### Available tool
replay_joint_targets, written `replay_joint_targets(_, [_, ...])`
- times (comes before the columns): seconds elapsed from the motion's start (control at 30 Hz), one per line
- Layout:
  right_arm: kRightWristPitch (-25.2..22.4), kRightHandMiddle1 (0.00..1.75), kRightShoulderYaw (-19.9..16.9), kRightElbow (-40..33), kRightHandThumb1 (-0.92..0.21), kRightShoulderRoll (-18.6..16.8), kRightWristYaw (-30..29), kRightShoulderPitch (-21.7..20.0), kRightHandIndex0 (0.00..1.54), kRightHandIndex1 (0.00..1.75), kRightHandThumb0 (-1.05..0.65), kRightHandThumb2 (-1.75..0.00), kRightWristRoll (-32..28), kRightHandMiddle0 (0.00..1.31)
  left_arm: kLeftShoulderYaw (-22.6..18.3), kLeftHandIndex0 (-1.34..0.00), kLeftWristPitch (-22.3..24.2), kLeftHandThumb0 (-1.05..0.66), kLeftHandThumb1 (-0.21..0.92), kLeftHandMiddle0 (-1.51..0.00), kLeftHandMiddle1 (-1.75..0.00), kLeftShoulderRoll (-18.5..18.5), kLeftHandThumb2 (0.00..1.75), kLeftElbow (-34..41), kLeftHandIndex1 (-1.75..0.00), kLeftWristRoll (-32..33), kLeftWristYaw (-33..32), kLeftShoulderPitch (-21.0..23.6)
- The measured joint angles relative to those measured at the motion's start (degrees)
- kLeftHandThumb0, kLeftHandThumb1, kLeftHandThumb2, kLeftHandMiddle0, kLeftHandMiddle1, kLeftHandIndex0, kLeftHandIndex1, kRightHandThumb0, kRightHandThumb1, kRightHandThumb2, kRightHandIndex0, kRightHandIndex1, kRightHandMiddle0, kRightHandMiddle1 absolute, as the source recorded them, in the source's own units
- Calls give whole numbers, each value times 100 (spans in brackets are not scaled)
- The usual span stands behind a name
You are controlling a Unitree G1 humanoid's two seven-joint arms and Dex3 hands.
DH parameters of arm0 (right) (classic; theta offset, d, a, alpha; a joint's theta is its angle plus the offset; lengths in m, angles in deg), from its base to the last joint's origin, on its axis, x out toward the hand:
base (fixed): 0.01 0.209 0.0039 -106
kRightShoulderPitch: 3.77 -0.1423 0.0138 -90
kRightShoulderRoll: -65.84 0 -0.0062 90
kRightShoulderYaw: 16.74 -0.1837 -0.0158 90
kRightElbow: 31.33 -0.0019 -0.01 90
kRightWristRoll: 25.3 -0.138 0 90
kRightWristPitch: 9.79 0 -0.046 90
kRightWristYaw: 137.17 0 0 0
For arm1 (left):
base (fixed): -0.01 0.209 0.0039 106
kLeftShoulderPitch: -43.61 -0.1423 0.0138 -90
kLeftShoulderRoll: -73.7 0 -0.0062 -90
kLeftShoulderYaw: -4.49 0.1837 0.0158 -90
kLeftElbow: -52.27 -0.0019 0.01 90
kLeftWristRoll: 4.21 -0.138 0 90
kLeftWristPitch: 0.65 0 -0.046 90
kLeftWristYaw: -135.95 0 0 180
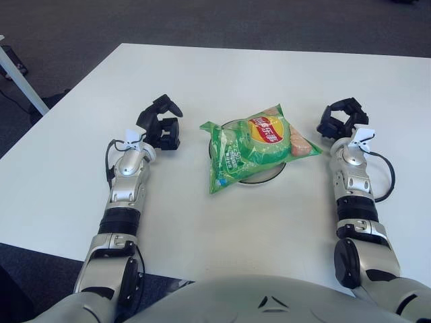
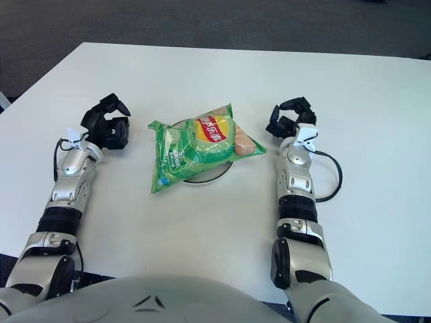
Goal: Put the snack into the plate.
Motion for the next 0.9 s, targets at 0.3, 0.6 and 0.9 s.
replay_joint_targets(0.3, [-239, 175, 89, -178, -29, 66, 90, 30, 130, 175, -49, -135, 32, 64, 0, -59, 18, -47, 34, -129, -175, 1, 129, 10, -175, 14, 9, 0])
replay_joint_targets(0.6, [-324, 175, 160, -308, -28, 75, 197, 92, 131, 175, -50, -136, 34, 64, -2, -59, 21, -47, 35, -129, -175, 1, 128, 9, -175, 32, 40, 0])
replay_joint_targets(0.9, [-325, 175, 223, -407, -27, 85, 335, 174, 131, 175, -50, -137, 35, 65, -5, -59, 21, -47, 35, -129, -175, 2, 127, -2, -175, 88, 115, 1])
